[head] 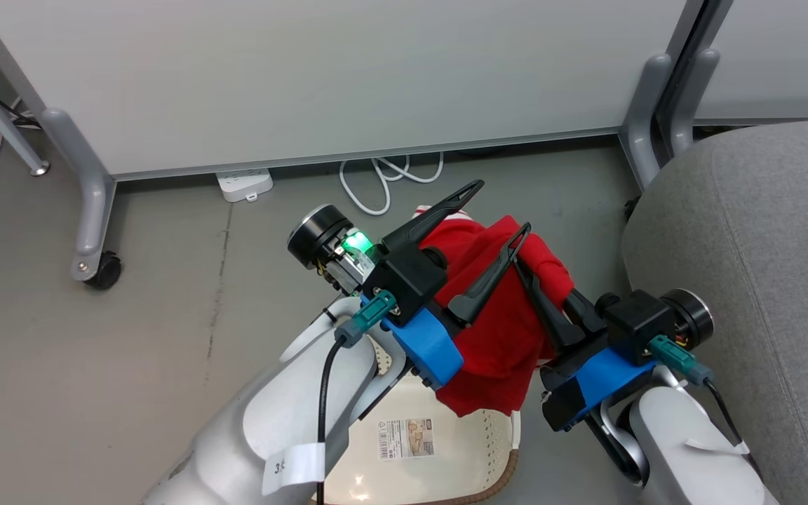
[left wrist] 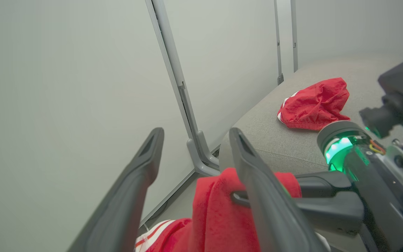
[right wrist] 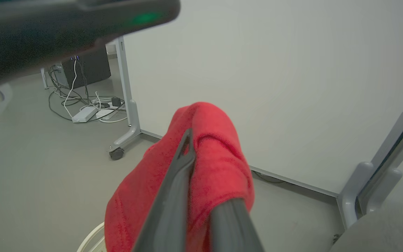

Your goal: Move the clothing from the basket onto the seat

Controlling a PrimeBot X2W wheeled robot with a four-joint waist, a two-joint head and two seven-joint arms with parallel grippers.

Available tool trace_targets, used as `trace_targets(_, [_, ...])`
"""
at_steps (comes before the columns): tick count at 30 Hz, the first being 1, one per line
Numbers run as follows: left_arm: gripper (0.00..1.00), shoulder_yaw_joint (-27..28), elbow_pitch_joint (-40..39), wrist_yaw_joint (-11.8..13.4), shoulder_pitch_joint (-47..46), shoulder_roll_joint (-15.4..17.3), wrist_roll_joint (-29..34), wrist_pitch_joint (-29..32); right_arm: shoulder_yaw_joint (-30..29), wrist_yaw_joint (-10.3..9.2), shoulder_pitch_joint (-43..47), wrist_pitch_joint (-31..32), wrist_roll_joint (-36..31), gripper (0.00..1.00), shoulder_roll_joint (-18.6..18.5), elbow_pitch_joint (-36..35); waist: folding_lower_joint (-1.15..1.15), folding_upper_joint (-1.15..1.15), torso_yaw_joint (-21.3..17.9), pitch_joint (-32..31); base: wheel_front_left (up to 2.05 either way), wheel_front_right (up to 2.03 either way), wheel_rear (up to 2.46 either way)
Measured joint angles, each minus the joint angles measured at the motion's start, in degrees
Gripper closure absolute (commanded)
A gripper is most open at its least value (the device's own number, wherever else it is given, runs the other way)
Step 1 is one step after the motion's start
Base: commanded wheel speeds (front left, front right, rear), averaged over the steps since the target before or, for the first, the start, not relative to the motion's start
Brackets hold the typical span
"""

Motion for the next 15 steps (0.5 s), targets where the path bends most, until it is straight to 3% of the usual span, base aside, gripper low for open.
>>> trace_targets(15, [0.0, -1.54, -1.23, 0.0, 0.13, 0.74, 0.51, 0.0, -8.14, 0.0, -0.75, 0.01, -0.96, 1.0, -0.36, -2.91, 0.0, 0.0, -8.83, 4.09, 0.0, 0.0, 0.0])
